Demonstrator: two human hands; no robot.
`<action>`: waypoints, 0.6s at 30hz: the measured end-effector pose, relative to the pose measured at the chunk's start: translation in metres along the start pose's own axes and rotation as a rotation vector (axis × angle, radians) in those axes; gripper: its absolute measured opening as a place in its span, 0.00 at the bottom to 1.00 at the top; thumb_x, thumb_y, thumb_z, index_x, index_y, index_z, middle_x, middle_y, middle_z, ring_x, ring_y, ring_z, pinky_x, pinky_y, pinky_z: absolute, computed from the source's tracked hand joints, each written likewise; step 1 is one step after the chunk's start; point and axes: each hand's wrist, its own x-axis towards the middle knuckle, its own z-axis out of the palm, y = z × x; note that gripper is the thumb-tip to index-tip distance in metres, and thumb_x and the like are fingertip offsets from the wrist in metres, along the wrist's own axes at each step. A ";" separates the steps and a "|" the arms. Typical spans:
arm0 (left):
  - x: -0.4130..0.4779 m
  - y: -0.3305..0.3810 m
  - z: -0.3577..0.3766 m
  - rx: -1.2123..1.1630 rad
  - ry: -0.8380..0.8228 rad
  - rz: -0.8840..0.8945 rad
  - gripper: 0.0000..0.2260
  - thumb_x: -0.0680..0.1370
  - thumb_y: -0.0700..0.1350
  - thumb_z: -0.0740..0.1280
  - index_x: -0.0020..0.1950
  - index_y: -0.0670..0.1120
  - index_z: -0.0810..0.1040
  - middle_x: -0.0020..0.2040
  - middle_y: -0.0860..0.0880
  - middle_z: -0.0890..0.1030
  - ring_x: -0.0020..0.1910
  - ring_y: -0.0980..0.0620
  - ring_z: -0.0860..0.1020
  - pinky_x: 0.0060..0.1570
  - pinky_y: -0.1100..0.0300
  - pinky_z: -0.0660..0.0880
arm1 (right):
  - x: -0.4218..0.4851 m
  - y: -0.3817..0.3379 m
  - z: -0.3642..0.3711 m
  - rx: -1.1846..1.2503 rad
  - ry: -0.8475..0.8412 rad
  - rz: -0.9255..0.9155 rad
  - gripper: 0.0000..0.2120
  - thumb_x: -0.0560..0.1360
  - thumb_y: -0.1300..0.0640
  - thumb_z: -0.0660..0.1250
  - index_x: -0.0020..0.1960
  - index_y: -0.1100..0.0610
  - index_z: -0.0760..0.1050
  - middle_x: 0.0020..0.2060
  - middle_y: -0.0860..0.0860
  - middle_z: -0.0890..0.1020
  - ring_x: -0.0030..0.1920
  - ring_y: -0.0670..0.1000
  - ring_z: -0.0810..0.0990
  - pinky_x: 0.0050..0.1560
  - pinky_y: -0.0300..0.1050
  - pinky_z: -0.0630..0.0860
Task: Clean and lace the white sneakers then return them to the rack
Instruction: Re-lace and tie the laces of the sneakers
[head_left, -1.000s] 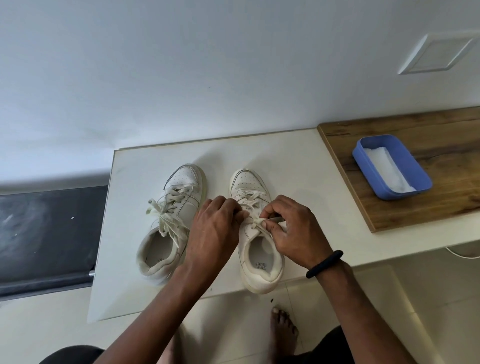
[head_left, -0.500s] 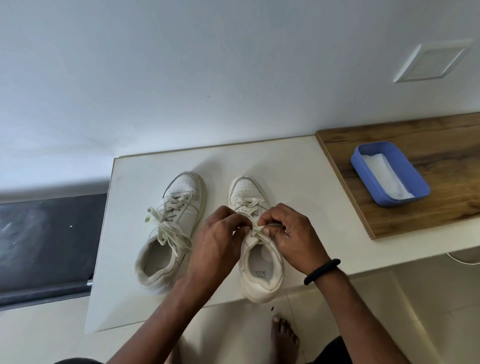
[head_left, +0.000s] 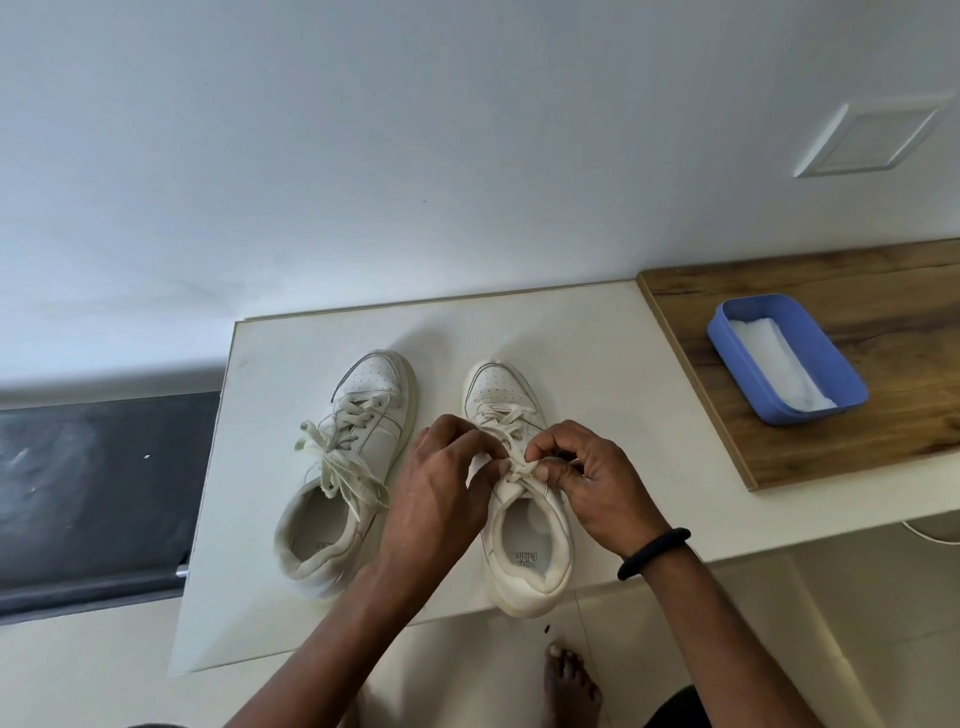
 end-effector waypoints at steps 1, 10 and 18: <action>-0.001 0.001 0.001 0.013 0.018 0.000 0.04 0.77 0.49 0.71 0.50 0.52 0.82 0.50 0.56 0.77 0.52 0.53 0.77 0.52 0.56 0.75 | 0.000 0.001 0.000 0.012 0.000 0.007 0.12 0.73 0.68 0.70 0.44 0.51 0.80 0.43 0.43 0.82 0.46 0.44 0.81 0.49 0.34 0.75; -0.002 0.006 0.001 -0.046 -0.018 0.000 0.03 0.78 0.45 0.71 0.49 0.53 0.83 0.47 0.58 0.77 0.48 0.56 0.77 0.47 0.57 0.75 | 0.000 0.001 0.001 0.000 0.010 0.018 0.09 0.75 0.66 0.71 0.46 0.51 0.81 0.44 0.45 0.83 0.46 0.42 0.81 0.48 0.33 0.76; 0.003 -0.001 -0.004 -0.138 -0.106 -0.015 0.04 0.76 0.51 0.73 0.50 0.56 0.84 0.48 0.59 0.79 0.49 0.59 0.77 0.45 0.65 0.71 | -0.001 0.000 0.000 -0.034 0.014 0.001 0.09 0.75 0.64 0.71 0.46 0.50 0.81 0.44 0.46 0.83 0.47 0.43 0.81 0.48 0.34 0.77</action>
